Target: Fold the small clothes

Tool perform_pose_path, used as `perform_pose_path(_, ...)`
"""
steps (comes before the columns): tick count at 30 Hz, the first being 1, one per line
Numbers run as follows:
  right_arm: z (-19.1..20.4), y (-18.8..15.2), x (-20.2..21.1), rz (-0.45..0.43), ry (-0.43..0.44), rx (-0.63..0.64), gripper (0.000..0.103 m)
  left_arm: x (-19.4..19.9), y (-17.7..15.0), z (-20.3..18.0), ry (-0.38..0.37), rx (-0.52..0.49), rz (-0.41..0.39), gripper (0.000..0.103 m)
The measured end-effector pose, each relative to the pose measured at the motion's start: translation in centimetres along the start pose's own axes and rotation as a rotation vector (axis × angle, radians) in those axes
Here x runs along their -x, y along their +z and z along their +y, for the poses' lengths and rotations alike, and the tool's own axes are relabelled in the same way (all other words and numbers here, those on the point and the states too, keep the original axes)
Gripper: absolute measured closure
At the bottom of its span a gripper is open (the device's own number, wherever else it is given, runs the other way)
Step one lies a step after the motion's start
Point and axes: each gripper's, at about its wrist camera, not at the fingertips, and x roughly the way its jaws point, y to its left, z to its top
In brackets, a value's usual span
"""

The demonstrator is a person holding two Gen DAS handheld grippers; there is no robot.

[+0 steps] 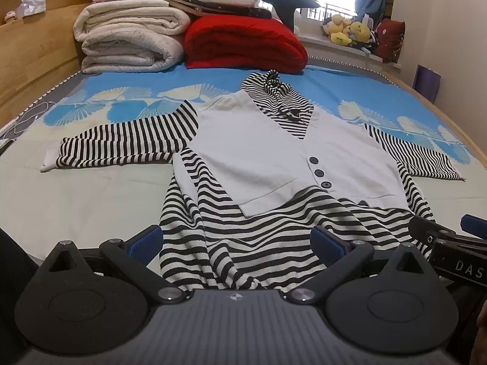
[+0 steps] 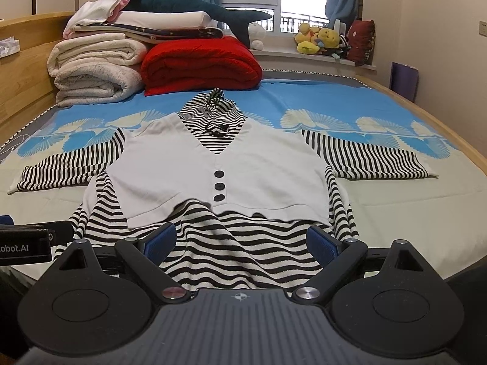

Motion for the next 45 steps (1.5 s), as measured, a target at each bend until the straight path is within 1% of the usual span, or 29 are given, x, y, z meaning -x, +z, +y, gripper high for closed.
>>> perform_pose_path(30,0.0,0.1,0.0,0.002,-0.002,0.0,0.012,-0.1,0.0,0.2,0.01,0.007,0.007,0.0)
perform_pose_path(37,0.0,0.1,-0.3,-0.002,-0.015,-0.011,0.014,-0.4,0.3,0.8,0.014,0.028,0.017,0.0)
perform_pose_path(39,-0.5,0.3,-0.9,0.006,-0.023,-0.041,0.014,-0.9,0.5,1.0,0.021,0.035,0.024,0.0)
perform_pose_path(42,-2.0,0.9,-2.5,0.034,-0.054,-0.101,0.014,-2.8,1.2,1.0,0.064,0.041,0.034,0.0)
perform_pose_path(45,-3.7,1.4,-4.9,0.077,-0.113,-0.137,0.014,-5.9,2.1,1.5,0.091,0.056,0.082,0.0)
